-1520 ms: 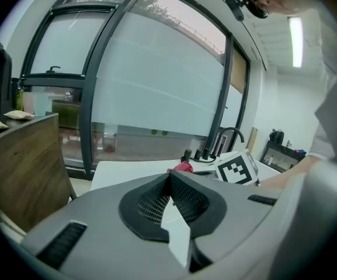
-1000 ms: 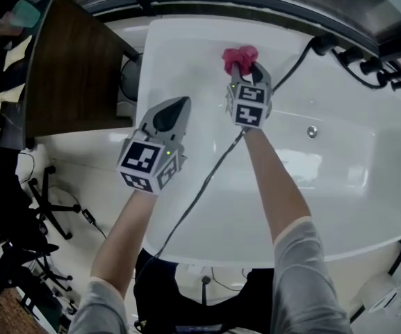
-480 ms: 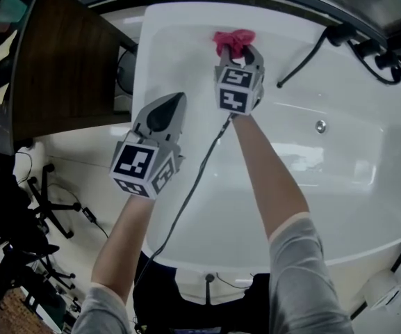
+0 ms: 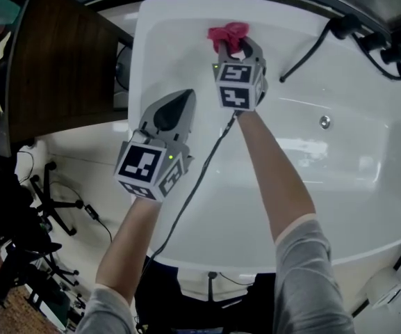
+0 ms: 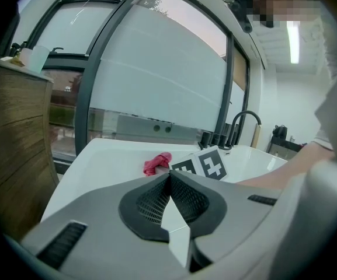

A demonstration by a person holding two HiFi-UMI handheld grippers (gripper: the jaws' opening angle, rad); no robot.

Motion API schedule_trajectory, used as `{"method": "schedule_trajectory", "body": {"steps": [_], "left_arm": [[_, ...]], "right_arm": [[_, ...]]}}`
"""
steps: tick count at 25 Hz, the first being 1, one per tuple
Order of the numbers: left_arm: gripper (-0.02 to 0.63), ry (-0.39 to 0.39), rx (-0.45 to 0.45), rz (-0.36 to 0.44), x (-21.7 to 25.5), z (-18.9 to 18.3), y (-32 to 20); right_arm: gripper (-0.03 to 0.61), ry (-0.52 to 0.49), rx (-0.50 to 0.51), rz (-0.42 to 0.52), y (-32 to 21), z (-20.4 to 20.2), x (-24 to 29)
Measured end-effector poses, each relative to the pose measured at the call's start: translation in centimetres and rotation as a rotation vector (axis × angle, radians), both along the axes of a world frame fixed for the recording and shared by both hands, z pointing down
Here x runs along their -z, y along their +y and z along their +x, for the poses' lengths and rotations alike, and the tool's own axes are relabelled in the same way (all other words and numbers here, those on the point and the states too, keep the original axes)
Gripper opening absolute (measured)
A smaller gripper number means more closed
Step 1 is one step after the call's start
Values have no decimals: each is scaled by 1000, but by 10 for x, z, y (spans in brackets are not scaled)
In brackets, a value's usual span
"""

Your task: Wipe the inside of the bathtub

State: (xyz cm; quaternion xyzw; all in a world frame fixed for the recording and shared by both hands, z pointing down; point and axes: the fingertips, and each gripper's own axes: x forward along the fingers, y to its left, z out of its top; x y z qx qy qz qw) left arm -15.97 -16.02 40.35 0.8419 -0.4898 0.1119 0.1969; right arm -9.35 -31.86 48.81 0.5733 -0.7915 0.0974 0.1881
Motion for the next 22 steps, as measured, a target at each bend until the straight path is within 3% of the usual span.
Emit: {"method": "schedule_trajectory", "body": {"steps": [5, 10, 19, 22], "left_arm": [[-3, 17, -8, -4, -5, 7, 1], [-3, 30, 0, -11, -13, 10, 4], [-3, 15, 36, -7, -21, 2, 5], [-3, 5, 45, -6, -24, 4, 5]], "right_arm": [[123, 42, -88, 15, 0, 57, -4], [120, 39, -152, 26, 1, 46, -10], [121, 73, 29, 14, 10, -27, -42], [121, 66, 70, 31, 11, -30, -45]]}}
